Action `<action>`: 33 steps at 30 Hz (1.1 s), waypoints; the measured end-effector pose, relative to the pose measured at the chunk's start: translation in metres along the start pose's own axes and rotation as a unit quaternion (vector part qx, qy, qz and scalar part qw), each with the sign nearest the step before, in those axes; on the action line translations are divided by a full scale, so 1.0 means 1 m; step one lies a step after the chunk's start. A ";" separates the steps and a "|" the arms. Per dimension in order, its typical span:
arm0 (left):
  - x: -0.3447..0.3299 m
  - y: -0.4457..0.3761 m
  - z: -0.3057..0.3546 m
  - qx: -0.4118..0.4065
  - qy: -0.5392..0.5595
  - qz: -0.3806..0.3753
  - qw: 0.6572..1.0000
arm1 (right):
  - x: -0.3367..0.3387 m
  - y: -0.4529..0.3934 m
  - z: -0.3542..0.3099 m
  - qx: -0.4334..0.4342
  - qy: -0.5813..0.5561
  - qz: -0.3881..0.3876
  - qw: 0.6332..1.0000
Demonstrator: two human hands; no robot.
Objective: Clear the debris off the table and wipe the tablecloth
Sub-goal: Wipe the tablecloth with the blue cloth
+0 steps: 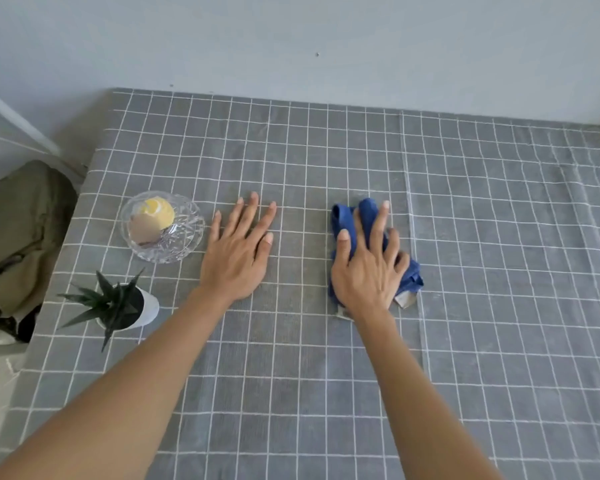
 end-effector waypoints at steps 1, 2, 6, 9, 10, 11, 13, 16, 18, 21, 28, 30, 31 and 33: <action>-0.001 0.000 -0.001 0.002 -0.007 -0.002 1.000 | -0.001 -0.001 0.004 -0.015 -0.008 -0.001 1.000; -0.002 0.000 -0.001 0.004 -0.013 -0.004 1.000 | -0.003 0.001 0.001 -0.014 -0.012 -0.005 1.000; -0.003 -0.001 -0.002 0.007 -0.023 -0.001 1.000 | -0.018 0.016 -0.041 0.086 -0.022 -0.038 0.995; -0.003 0.000 -0.001 0.007 -0.024 0.001 1.000 | -0.017 0.020 -0.045 0.118 -0.023 -0.039 0.992; -0.003 0.000 -0.001 0.007 -0.023 0.001 1.000 | -0.015 0.019 -0.043 0.125 -0.020 -0.042 0.991; -0.003 0.000 -0.001 0.007 -0.021 0.003 1.000 | -0.015 0.019 -0.042 0.136 -0.013 -0.050 0.989; -0.003 0.000 -0.001 0.005 -0.020 0.005 1.000 | -0.018 0.018 -0.040 0.156 0.004 -0.076 0.985; -0.003 0.000 -0.002 0.003 -0.018 0.007 1.000 | -0.017 0.012 -0.034 0.155 0.009 -0.091 0.984; -0.004 0.000 -0.002 0.002 -0.016 0.006 1.000 | -0.012 0.006 -0.022 0.124 0.015 -0.070 0.990; -0.003 0.000 -0.002 0.001 -0.015 0.009 1.000 | -0.005 -0.001 -0.002 0.043 0.002 -0.039 0.998; -0.002 0.000 -0.002 0.006 -0.019 0.011 1.000 | -0.024 0.025 -0.056 0.113 -0.024 -0.065 0.991; -0.004 -0.001 -0.002 0.004 -0.020 0.005 1.000 | -0.012 0.010 -0.028 0.083 -0.005 -0.044 0.996; -0.005 -0.001 -0.001 0.005 -0.021 0.001 1.000 | -0.004 0.000 -0.006 0.042 -0.001 -0.030 0.999; -0.005 -0.001 -0.002 0.007 -0.022 0.002 1.000 | 0.011 -0.010 0.025 -0.038 -0.015 0.007 0.999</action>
Point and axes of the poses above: each hand's wrist, its own y-axis away from the middle knuckle, its own x-axis out of the back of the hand, z = x × y, the point moved 10 cm from there along -y, towards the middle knuckle, and after that the axes turned 12 degrees about -y, right-handed, at the moved point
